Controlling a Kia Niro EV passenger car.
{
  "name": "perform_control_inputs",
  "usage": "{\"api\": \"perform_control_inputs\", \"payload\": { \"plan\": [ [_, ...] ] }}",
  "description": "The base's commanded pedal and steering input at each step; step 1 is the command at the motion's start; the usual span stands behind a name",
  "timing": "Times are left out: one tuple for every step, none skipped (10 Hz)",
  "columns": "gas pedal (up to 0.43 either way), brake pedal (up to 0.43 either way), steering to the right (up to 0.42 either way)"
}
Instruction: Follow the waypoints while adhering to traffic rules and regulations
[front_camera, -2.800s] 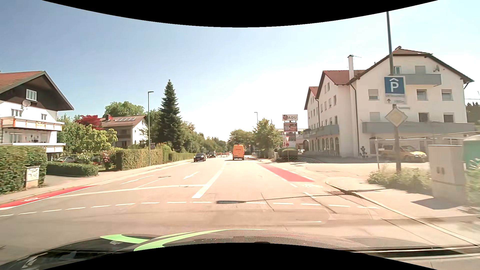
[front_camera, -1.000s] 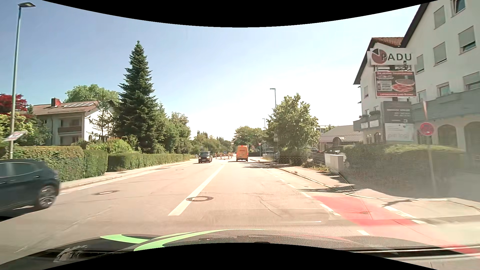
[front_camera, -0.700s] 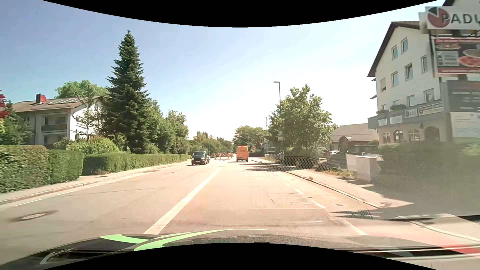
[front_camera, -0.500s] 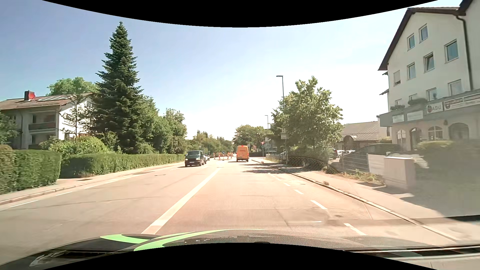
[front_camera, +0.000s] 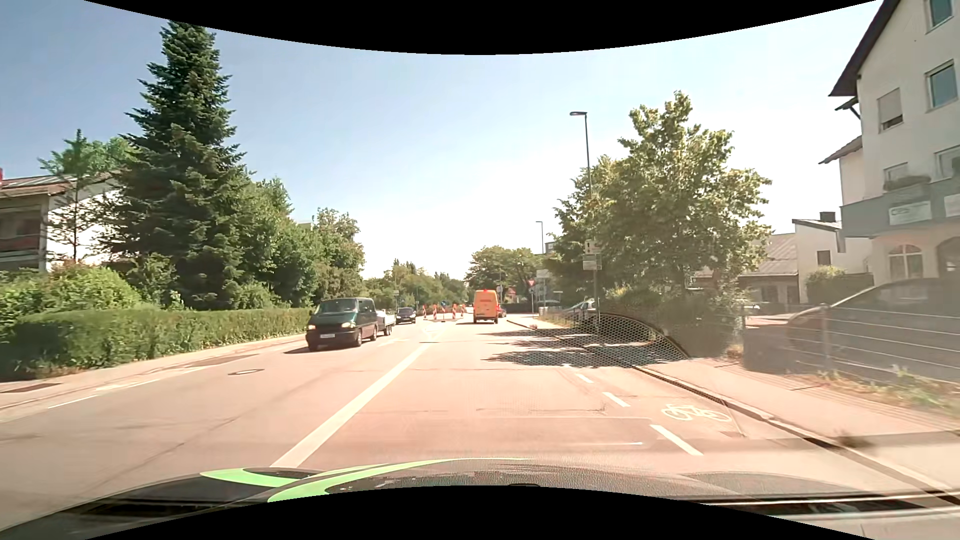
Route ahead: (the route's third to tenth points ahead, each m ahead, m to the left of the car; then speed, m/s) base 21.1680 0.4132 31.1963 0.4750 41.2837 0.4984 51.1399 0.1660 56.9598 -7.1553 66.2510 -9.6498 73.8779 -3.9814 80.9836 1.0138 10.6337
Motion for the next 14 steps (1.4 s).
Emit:
{"api": "perform_control_inputs", "payload": {
  "plan": [
    [0.0,0.0,-0.004],
    [0.0,0.0,-0.004],
    [0.0,0.006,-0.004],
    [0.0,0.037,-0.004],
    [0.0,0.043,-0.004],
    [0.0,0.067,-0.005],
    [0.0,0.067,-0.006],
    [0.0,0.073,-0.006],
    [0.0,0.079,-0.006],
    [0.0,0.091,-0.007],
    [0.0,0.085,-0.007],
    [0.0,0.091,-0.006],
    [0.0,0.085,-0.007],
    [0.0,0.085,-0.006]
  ]
}}
